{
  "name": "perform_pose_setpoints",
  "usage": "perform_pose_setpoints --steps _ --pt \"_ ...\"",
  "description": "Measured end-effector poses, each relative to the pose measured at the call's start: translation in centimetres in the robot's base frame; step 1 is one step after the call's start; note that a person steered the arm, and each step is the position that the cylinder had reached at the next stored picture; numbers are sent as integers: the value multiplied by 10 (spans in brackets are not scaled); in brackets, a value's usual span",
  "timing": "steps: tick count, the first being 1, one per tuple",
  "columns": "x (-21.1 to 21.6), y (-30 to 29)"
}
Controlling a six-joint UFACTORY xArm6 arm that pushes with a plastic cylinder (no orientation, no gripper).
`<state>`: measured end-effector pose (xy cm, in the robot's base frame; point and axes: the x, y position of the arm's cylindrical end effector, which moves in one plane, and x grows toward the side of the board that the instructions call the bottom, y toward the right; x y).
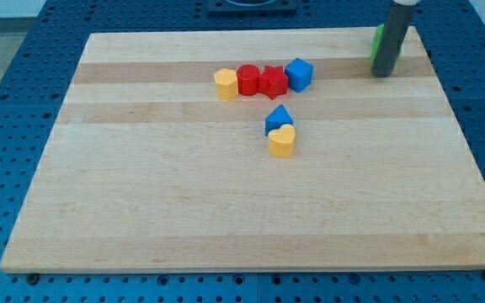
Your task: Slide the green star towards the center right
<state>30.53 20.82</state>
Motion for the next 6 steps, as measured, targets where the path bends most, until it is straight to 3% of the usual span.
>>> perform_pose_setpoints --steps 3,5,6 --pt "-8 0" --pt "48 -10" --pt "53 -39"
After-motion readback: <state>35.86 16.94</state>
